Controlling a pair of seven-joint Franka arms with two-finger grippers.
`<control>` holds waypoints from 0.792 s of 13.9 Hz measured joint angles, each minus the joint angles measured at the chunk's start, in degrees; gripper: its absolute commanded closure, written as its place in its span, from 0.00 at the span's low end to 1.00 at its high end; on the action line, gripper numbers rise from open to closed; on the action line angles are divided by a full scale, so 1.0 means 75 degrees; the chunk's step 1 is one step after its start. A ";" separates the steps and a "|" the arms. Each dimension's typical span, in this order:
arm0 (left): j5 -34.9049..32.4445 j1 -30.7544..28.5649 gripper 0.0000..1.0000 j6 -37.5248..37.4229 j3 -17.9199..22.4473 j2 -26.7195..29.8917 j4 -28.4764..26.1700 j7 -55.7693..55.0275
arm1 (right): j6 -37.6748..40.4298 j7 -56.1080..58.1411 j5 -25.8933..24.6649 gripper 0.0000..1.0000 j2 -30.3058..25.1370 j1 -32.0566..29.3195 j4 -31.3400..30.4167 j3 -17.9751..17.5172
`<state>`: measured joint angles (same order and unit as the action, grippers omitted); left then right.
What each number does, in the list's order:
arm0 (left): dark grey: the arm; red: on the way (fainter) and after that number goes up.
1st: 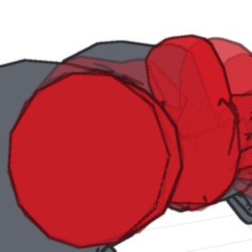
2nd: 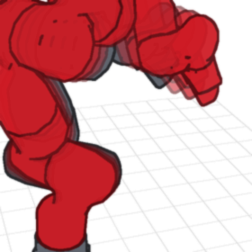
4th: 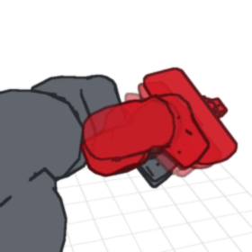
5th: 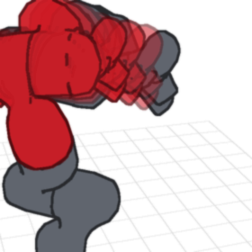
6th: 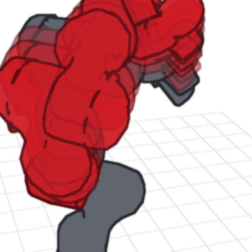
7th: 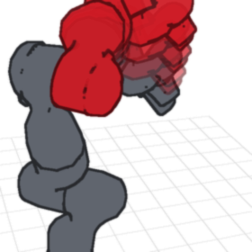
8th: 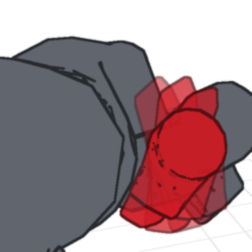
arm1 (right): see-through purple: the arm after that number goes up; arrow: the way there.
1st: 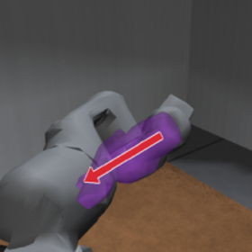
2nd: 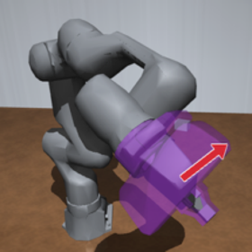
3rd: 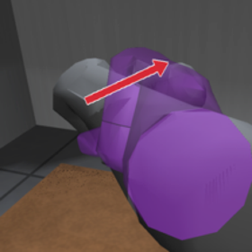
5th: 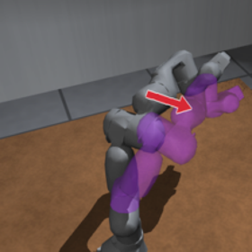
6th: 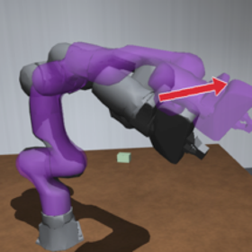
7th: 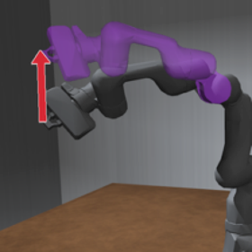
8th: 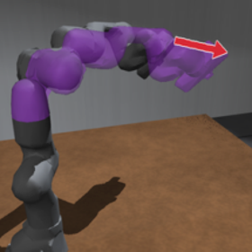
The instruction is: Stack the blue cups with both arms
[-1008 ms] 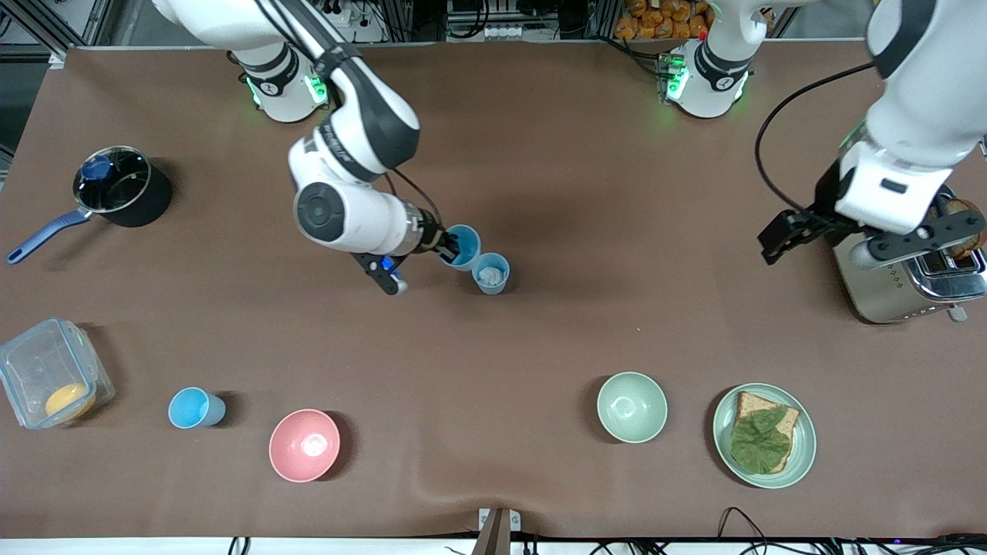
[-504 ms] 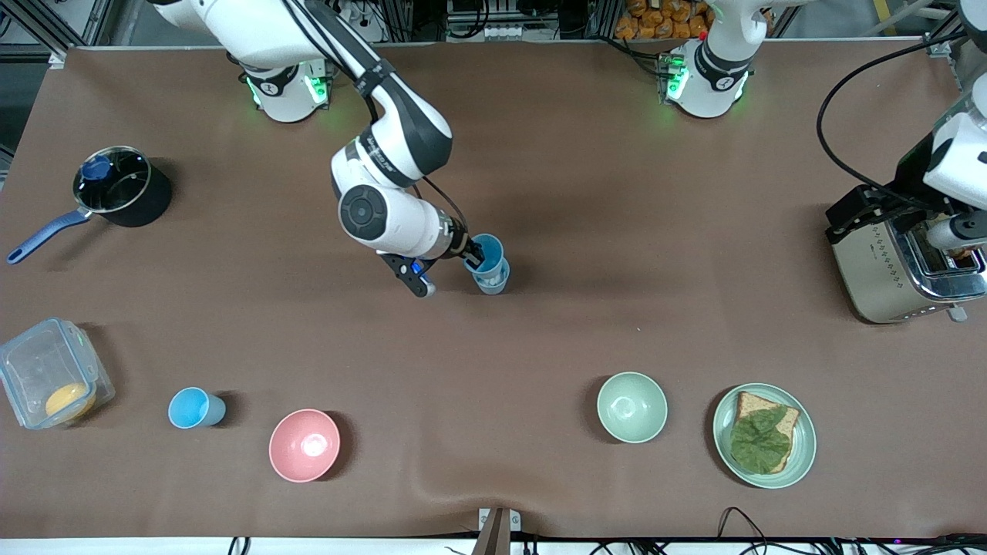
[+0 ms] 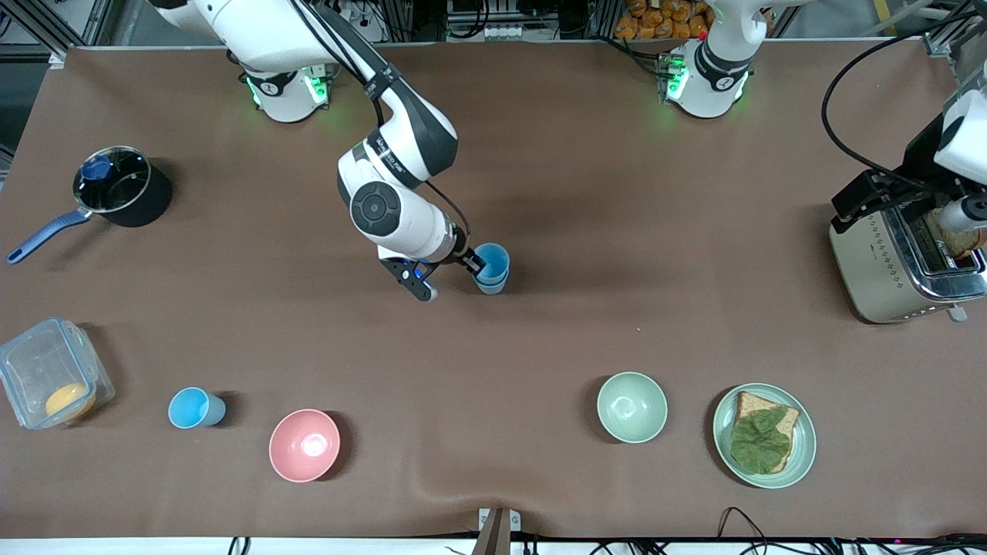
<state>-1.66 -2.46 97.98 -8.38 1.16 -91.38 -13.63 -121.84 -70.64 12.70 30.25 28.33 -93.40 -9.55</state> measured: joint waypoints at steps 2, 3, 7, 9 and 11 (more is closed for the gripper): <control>0.0000 -0.0004 0.00 -0.0071 -0.0001 0.0044 -0.0019 0.0000 | 0.1030 0.0804 -0.0732 0.00 -0.0310 -0.0358 0.0158 0.0054; 0.0000 -0.0008 0.00 -0.0079 -0.0001 0.0041 -0.0039 0.0000 | 0.1620 0.1616 -0.0846 0.00 -0.0568 -0.0677 0.0199 0.0075; 0.0000 -0.0009 0.00 -0.0079 -0.0021 0.0019 -0.0129 0.0000 | 0.3328 0.4993 -0.0908 0.00 -0.1583 -0.2346 0.0209 0.0140; 0.0001 -0.0005 0.00 -0.0078 -0.0073 0.0017 -0.0133 0.0000 | 0.3830 0.6411 -0.0915 0.00 -0.1960 -0.3134 0.0211 0.0148; 0.0005 -0.0004 0.00 -0.0073 -0.0193 0.0023 -0.0128 -0.0003 | 0.4223 0.7256 -0.0944 0.00 -0.2419 -0.3636 0.0224 0.0150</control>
<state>-1.63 -2.49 97.43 -9.83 1.34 -92.34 -13.65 -90.17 -16.23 5.62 12.10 1.06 -91.72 -8.43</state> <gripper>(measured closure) 0.000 0.000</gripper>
